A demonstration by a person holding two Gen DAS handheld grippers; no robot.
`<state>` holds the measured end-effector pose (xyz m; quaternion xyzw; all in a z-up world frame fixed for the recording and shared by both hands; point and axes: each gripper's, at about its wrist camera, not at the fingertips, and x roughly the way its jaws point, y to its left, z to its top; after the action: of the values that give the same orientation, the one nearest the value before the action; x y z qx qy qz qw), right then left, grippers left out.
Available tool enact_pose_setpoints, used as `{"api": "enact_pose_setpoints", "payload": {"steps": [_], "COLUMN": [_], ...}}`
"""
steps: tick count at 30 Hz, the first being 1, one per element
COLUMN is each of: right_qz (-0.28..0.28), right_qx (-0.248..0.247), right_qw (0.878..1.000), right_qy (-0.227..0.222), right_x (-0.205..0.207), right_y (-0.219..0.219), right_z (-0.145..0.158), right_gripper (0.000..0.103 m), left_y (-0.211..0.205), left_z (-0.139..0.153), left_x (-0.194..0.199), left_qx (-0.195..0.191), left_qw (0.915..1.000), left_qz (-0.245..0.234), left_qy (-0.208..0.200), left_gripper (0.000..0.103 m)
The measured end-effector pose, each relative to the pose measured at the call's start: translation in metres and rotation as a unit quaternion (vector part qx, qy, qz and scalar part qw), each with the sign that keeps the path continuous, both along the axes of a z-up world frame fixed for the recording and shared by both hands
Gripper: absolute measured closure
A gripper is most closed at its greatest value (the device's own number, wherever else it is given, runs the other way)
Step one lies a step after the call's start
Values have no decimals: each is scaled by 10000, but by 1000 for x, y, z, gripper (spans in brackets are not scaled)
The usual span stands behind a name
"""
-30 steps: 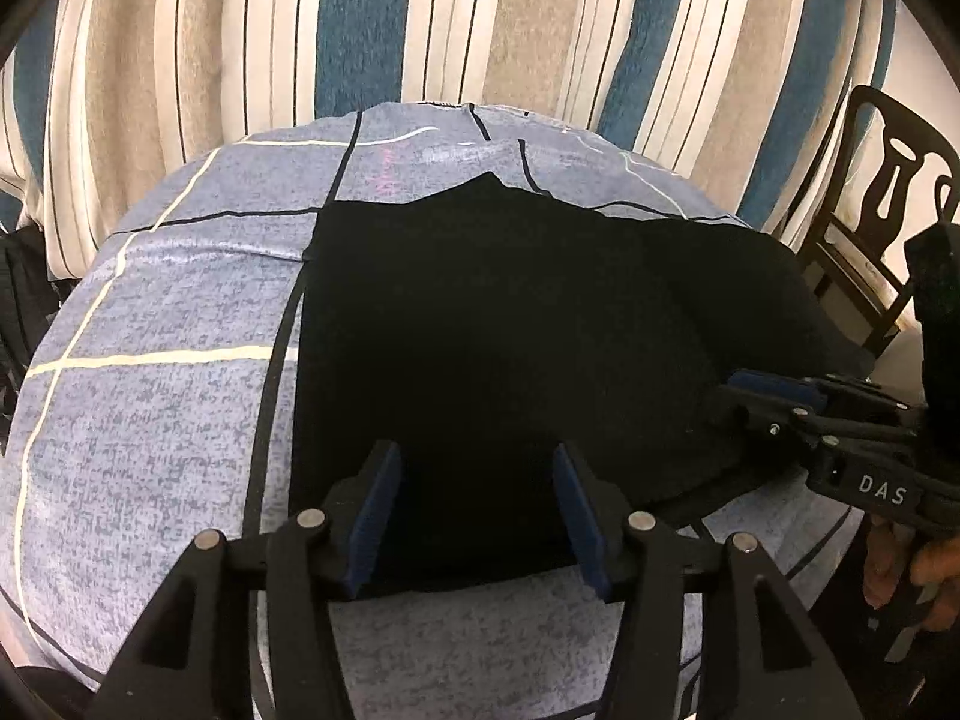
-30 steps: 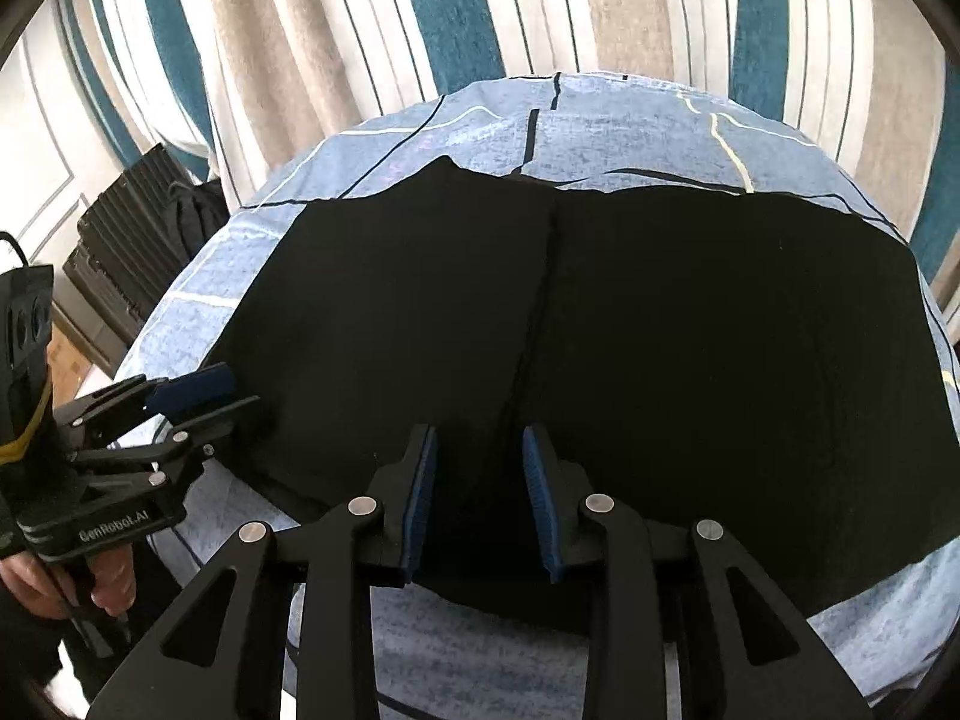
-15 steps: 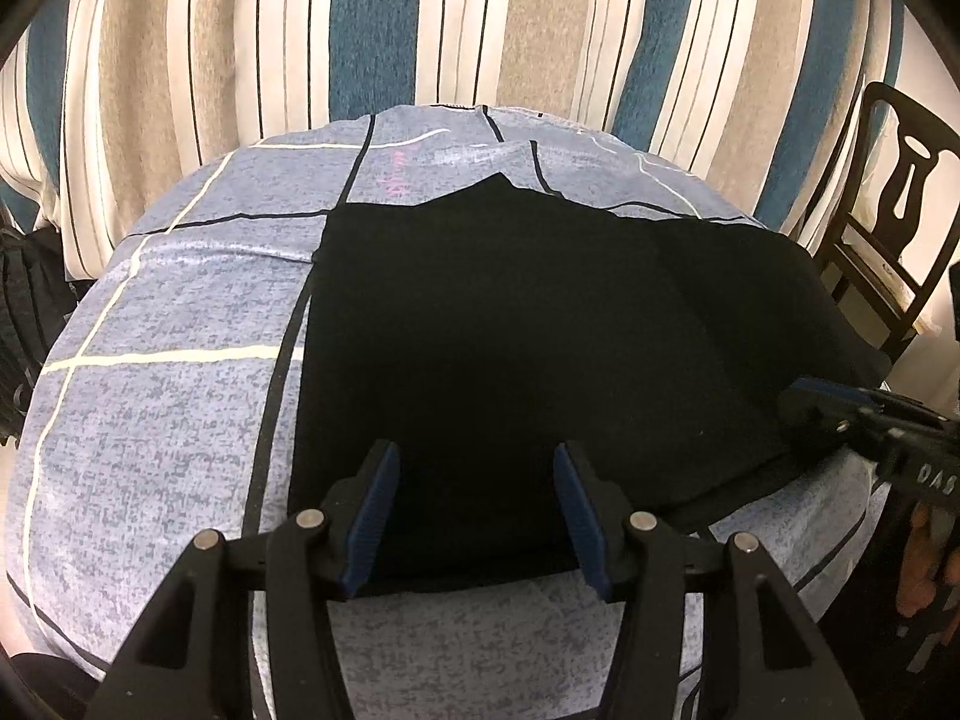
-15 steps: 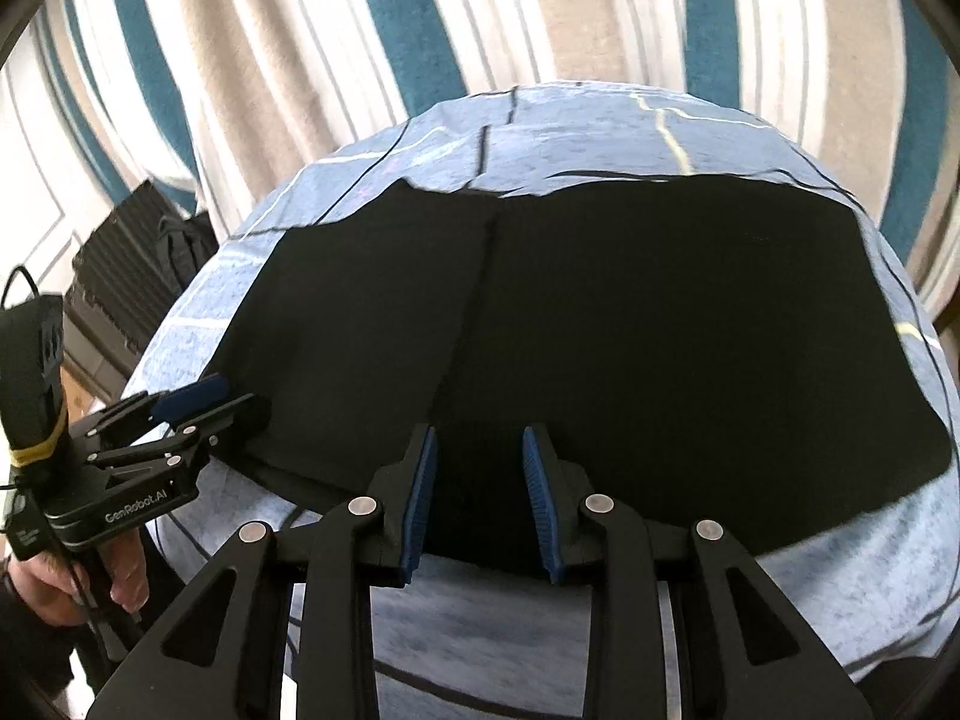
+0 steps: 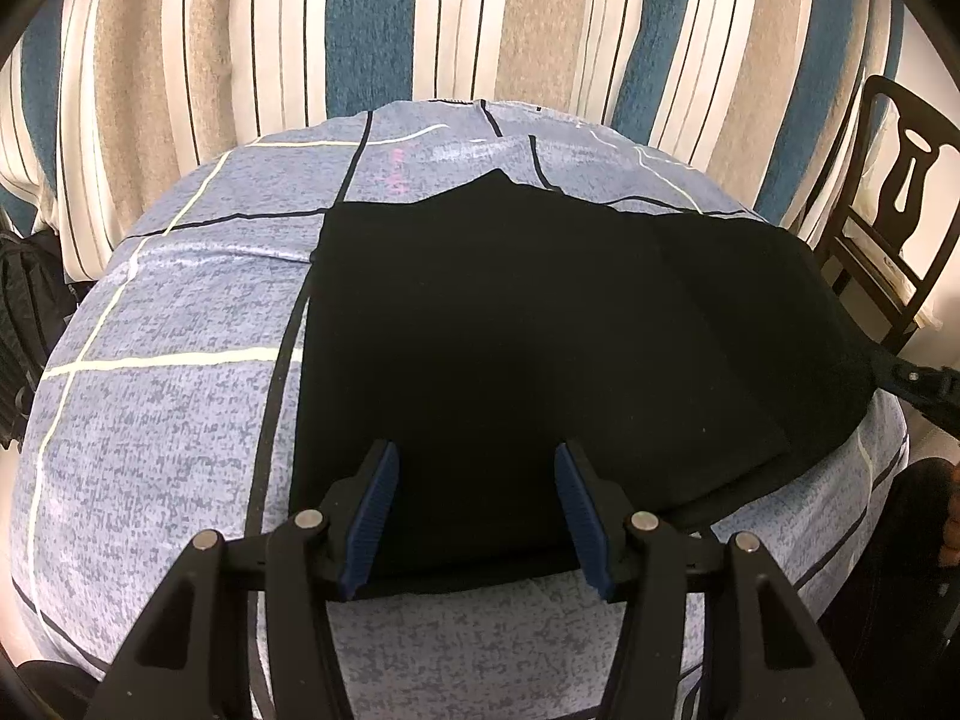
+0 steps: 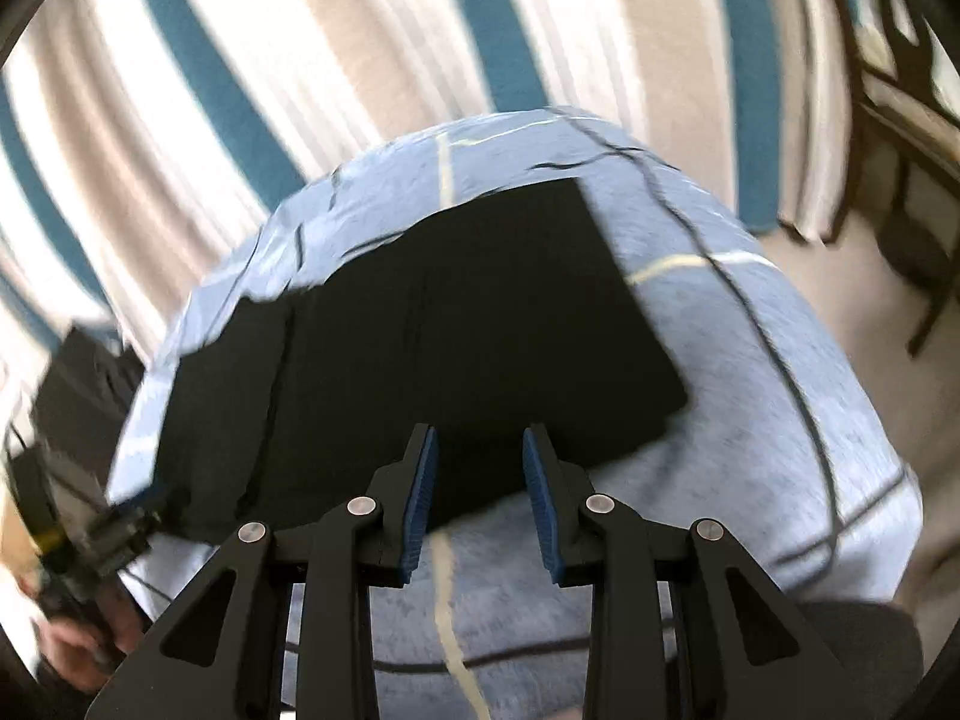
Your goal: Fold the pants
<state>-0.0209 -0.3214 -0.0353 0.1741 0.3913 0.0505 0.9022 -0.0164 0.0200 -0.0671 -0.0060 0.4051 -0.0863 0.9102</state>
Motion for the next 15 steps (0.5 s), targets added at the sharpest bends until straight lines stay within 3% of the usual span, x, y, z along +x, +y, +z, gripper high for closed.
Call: {"api": "enact_pose_setpoints", "payload": {"steps": [1, 3, 15], "right_qz": [-27, -96, -537], "right_qx": [31, -63, 1369], "right_qw": [10000, 9999, 9891], "right_qy": [-24, -6, 125], "right_x": [-4, -11, -9], "right_y": [-1, 2, -39], "right_z": [2, 4, -19], "right_gripper": [69, 53, 50], "left_y": [0, -1, -3], "left_z": [0, 0, 0], "left_x": [0, 0, 1], "left_qx": [3, 16, 52], "left_qw": [10000, 10000, 10000], "left_qz": [3, 15, 64], "left_qy": [0, 0, 47], "left_gripper": [45, 45, 43]}}
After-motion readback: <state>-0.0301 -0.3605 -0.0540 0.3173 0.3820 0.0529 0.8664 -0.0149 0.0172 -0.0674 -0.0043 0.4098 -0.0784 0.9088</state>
